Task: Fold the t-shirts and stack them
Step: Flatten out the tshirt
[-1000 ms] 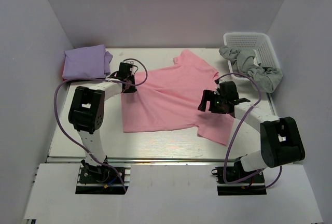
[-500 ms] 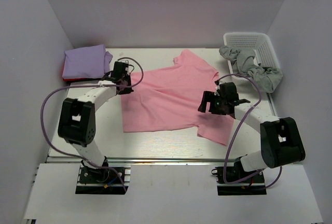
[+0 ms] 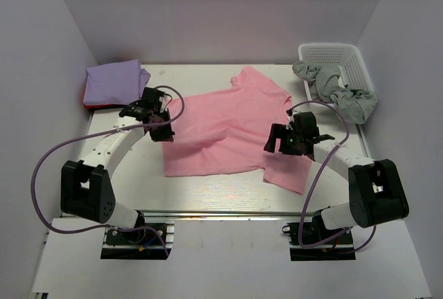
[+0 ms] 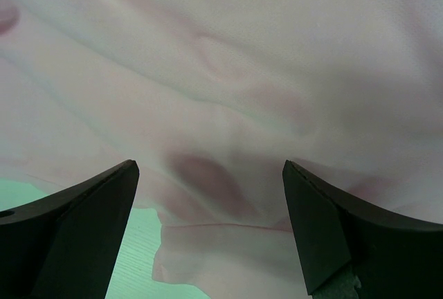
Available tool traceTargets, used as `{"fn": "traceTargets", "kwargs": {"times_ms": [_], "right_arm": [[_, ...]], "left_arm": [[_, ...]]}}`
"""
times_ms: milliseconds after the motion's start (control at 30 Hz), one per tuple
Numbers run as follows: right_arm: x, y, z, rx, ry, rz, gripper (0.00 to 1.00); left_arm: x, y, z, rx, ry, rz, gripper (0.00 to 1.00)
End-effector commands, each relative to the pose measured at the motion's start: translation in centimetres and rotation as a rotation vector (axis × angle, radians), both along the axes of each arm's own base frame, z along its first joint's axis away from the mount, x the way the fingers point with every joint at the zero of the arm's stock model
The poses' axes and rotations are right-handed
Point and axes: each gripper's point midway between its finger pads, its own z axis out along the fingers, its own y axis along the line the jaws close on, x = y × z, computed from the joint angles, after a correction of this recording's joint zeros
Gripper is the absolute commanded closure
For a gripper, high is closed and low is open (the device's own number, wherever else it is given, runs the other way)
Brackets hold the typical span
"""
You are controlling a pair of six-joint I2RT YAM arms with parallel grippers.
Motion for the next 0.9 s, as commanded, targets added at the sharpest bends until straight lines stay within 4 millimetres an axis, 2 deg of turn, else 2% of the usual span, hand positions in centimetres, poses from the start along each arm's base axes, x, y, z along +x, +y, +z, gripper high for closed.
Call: {"fn": "traceTargets", "kwargs": {"times_ms": [0,67,100,167,267,333,367,533,567,633,667,733,767,800,833,867], "right_arm": [[0.1,0.2,0.5,0.013,-0.024,0.014,0.10],[-0.4,0.1,0.0,0.020,-0.010,0.006,0.10],[-0.5,0.1,-0.1,0.020,-0.010,0.006,0.10],[-0.9,-0.1,-0.5,0.018,-0.001,0.002,0.10],[-1.4,-0.1,-0.7,0.015,0.009,0.000,0.10],[-1.5,-0.4,-0.7,0.006,0.009,-0.011,0.10],[-1.8,-0.7,-1.0,-0.002,0.019,-0.017,0.10],[-2.5,-1.7,-1.8,-0.045,0.048,-0.051,0.10],[-2.4,-1.7,-1.8,-0.046,0.048,-0.052,0.10],[-2.4,-1.6,-1.9,-0.044,0.045,-0.048,0.10],[-2.7,-1.7,-2.0,-0.043,0.056,-0.050,0.10],[-3.0,-1.7,-2.3,-0.050,0.070,-0.044,0.10],[-2.9,-1.7,-2.2,-0.049,0.063,-0.040,0.10],[-2.9,-1.6,-2.3,-0.050,0.068,-0.042,0.10],[-2.9,-1.7,-2.4,-0.052,0.070,-0.040,0.10],[-2.9,-1.7,-2.4,-0.052,0.068,-0.041,0.10]], "left_arm": [[-2.1,-1.7,4.7,-0.105,0.007,-0.064,1.00],[-2.6,-2.1,6.3,-0.130,-0.007,-0.092,1.00],[-2.2,-2.7,7.6,-0.174,-0.029,-0.108,1.00],[-2.7,-3.3,8.7,-0.204,-0.021,-0.145,1.00],[-3.6,-2.9,11.1,-0.206,-0.011,-0.149,1.00],[-3.8,-2.8,11.1,-0.196,0.018,-0.154,1.00],[-3.8,-2.3,11.9,-0.174,0.008,-0.140,1.00],[-6.0,-0.4,9.2,-0.087,0.138,-0.063,1.00],[-6.6,0.9,7.6,-0.023,0.166,-0.010,1.00],[-7.3,2.5,6.0,0.039,0.199,0.095,1.00],[-8.2,4.3,3.9,0.133,0.242,0.161,1.00],[-8.0,4.8,2.3,0.144,0.229,0.228,1.00],[-8.5,5.7,1.0,0.186,0.245,0.266,1.00],[-8.4,6.0,0.6,0.196,0.239,0.287,0.97],[-8.3,6.2,0.4,0.204,0.231,0.303,0.71],[-7.6,6.6,-0.1,0.228,0.223,0.350,0.49]]}}
